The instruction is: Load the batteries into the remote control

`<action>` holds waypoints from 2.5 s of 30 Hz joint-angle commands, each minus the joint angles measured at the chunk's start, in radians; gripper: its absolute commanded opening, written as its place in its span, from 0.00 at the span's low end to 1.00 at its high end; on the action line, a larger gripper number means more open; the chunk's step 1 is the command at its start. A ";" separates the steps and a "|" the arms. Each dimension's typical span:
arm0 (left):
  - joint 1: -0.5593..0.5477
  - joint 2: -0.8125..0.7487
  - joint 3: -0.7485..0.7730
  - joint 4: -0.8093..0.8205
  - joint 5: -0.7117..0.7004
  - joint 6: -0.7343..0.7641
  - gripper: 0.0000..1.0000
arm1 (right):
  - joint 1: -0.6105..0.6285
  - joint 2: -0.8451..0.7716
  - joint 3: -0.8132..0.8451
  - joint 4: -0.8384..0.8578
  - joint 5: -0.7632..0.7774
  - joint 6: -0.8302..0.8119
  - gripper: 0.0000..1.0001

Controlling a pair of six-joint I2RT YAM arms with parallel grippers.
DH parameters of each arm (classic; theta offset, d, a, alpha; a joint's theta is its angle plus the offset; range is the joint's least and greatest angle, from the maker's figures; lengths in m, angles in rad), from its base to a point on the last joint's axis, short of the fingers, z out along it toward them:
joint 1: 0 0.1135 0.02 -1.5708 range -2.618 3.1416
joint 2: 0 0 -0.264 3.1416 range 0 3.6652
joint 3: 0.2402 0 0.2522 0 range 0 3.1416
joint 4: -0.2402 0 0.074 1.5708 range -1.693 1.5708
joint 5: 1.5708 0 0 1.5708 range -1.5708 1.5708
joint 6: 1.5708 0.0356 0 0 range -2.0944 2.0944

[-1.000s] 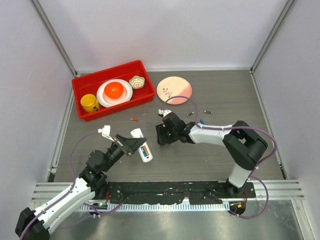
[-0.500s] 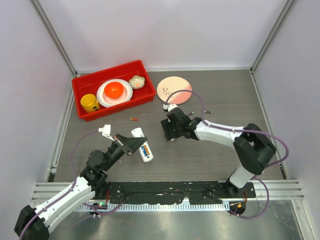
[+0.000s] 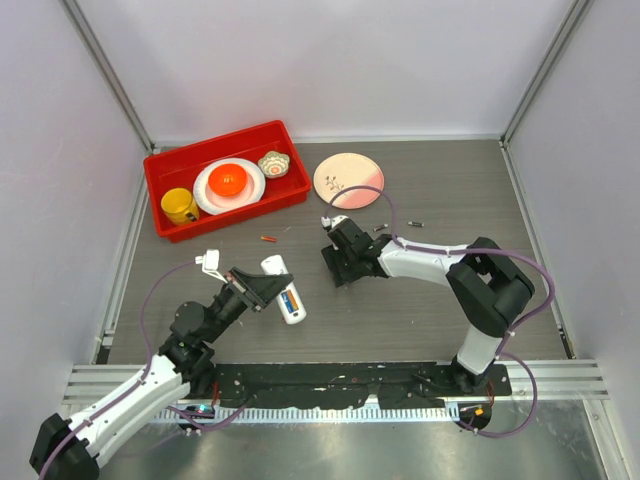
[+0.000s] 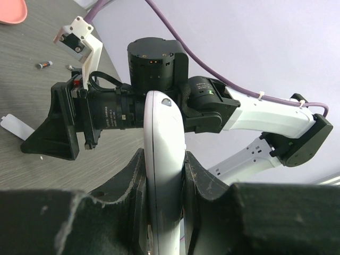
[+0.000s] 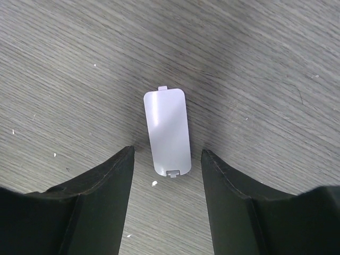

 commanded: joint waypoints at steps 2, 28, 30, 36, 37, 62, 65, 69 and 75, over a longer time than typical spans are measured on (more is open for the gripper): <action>0.005 -0.008 0.016 0.053 0.006 0.008 0.00 | -0.006 0.011 0.026 -0.037 -0.006 -0.036 0.56; 0.005 0.461 0.088 0.429 -0.031 0.001 0.00 | 0.008 -0.428 0.043 -0.295 -0.011 0.076 0.22; 0.003 0.508 0.102 0.502 -0.054 -0.001 0.00 | 0.019 -0.474 0.067 -0.342 -0.040 0.079 0.22; 0.002 0.694 0.146 0.691 -0.097 -0.015 0.00 | 0.072 -0.542 0.124 -0.471 -0.158 0.116 0.22; 0.002 0.719 0.149 0.714 -0.097 -0.021 0.00 | 0.078 -0.546 0.130 -0.474 -0.173 0.123 0.22; -0.037 0.957 0.140 0.946 -0.096 -0.101 0.00 | 0.216 -0.338 0.303 -0.495 -0.169 0.139 0.21; -0.035 0.960 0.137 0.952 -0.091 -0.102 0.00 | 0.215 -0.325 0.320 -0.491 -0.154 0.139 0.20; -0.037 0.960 0.134 0.954 -0.082 -0.102 0.00 | 0.216 -0.309 0.331 -0.491 -0.146 0.136 0.20; -0.037 0.952 0.132 0.954 -0.082 -0.101 0.00 | 0.215 -0.284 0.333 -0.495 -0.134 0.131 0.20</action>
